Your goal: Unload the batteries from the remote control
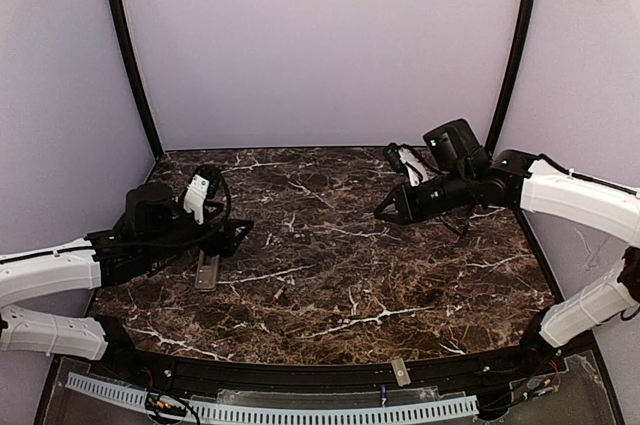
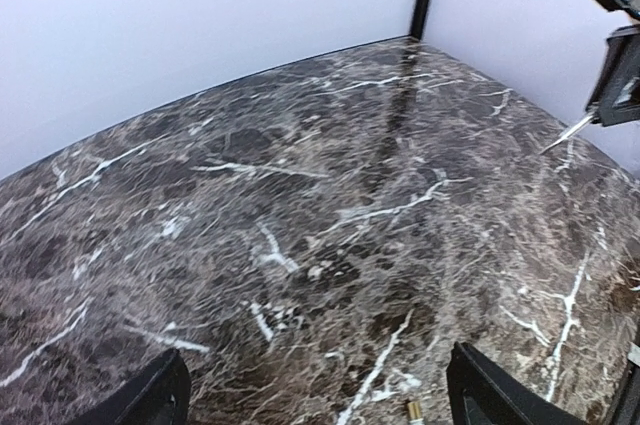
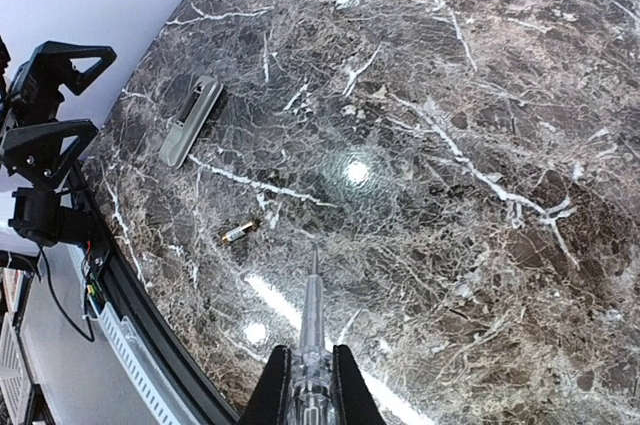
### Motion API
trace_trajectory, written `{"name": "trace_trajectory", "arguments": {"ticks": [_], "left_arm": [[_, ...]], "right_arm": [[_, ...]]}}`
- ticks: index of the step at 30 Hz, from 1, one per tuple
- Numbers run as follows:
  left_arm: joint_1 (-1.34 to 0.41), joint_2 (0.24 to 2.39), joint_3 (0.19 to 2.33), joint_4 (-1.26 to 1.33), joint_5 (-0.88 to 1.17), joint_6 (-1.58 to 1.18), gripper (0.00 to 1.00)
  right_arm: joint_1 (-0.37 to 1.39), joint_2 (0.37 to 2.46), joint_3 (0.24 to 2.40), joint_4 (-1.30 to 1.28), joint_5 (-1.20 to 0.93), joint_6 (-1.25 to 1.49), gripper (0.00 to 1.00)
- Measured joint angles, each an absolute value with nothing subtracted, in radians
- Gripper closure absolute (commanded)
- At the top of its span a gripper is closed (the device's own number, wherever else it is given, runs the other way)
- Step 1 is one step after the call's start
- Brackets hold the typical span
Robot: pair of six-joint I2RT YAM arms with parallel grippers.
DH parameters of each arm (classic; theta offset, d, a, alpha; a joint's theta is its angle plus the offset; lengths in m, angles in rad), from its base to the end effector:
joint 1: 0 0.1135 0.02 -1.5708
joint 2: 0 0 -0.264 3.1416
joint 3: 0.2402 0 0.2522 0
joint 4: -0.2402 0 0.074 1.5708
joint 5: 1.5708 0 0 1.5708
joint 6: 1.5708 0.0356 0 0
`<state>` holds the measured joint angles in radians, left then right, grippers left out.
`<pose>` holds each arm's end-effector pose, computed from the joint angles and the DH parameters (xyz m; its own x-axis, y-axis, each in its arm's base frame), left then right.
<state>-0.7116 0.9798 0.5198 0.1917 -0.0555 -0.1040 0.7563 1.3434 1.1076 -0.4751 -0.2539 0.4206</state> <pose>0.1714 -0.1452 0.2487 -0.2632 0.0901 -0.9605 0.5874 0.8048 -0.0855 0.2083 0.2089 0.3010 -0.7610 -0.1746 -0.6248 -0.5389 0.7063 0.4590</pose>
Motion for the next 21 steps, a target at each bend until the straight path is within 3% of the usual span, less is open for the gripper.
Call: {"name": "trace_trajectory", "arguments": {"ticks": [13,21], "left_arm": [[-0.945,1.173,0.69,0.242,0.195,0.194,0.17],[-0.99,1.237,0.704,0.303,0.292,0.315,0.23]], "right_arm": [[0.814,1.337,1.087,-0.506,-0.434,0.426,1.0],[0.876,1.357,1.114,-0.531,-0.465,0.429,1.0]]}}
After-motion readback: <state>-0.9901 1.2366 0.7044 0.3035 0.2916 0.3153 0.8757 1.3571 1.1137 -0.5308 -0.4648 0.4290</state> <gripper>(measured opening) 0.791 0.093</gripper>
